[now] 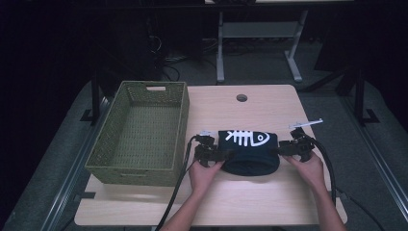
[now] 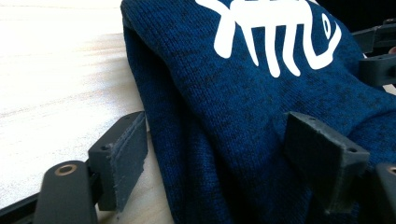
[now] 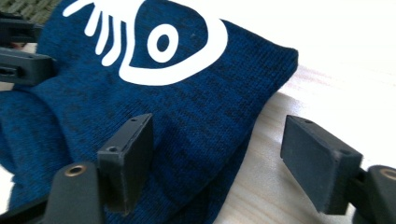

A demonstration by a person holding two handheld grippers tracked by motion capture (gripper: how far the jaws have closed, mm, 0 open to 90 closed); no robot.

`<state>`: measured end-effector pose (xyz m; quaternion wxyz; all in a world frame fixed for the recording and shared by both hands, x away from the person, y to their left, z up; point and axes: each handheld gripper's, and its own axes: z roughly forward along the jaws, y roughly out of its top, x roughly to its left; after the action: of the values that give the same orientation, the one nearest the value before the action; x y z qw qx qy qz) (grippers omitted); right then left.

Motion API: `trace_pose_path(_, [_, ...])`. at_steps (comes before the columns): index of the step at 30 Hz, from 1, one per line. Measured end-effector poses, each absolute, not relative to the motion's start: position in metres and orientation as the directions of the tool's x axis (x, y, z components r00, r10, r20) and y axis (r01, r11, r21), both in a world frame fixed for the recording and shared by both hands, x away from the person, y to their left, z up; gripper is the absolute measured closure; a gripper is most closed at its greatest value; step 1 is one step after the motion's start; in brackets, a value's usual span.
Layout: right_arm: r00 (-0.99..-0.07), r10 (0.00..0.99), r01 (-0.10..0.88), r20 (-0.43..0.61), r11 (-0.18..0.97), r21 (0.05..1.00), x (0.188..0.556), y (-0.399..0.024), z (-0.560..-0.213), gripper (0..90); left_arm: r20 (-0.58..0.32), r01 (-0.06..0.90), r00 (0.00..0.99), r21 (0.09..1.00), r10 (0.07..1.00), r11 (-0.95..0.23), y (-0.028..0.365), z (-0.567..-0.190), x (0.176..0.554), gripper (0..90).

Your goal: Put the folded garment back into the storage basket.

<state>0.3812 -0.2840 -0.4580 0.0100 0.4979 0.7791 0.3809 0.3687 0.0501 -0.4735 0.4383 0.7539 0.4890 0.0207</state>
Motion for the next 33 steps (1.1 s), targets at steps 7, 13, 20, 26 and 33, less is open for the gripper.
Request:
trace_pose_path(7, [-0.490,0.795,0.778,0.359,0.213,0.591,0.384,-0.281,-0.462,33.0,-0.396,0.717,0.525,0.683,0.753,-0.140,0.050,-0.474,0.369,26.9])
trace_pose_path(13, [-0.488,0.805,0.778,0.336,0.228,0.585,0.384,-0.276,-0.465,40.6,-0.388,0.709,0.534,0.689,0.751,-0.149,0.047,-0.475,0.367,35.6])
trace_pose_path(20, [-0.502,0.803,0.770,0.323,0.244,0.590,0.383,-0.269,-0.465,54.2,-0.392,0.705,0.560,0.689,0.730,-0.171,0.046,-0.476,0.367,47.5])
trace_pose_path(26, [-0.513,0.792,0.764,0.331,0.245,0.597,0.381,-0.267,-0.466,69.0,-0.389,0.697,0.572,0.695,0.722,-0.177,0.045,-0.476,0.365,56.1])
trace_pose_path(33, [-0.531,0.793,0.747,0.299,0.270,0.608,0.376,-0.263,-0.461,76.1,-0.366,0.678,0.590,0.709,0.720,-0.195,0.044,-0.475,0.362,63.0])
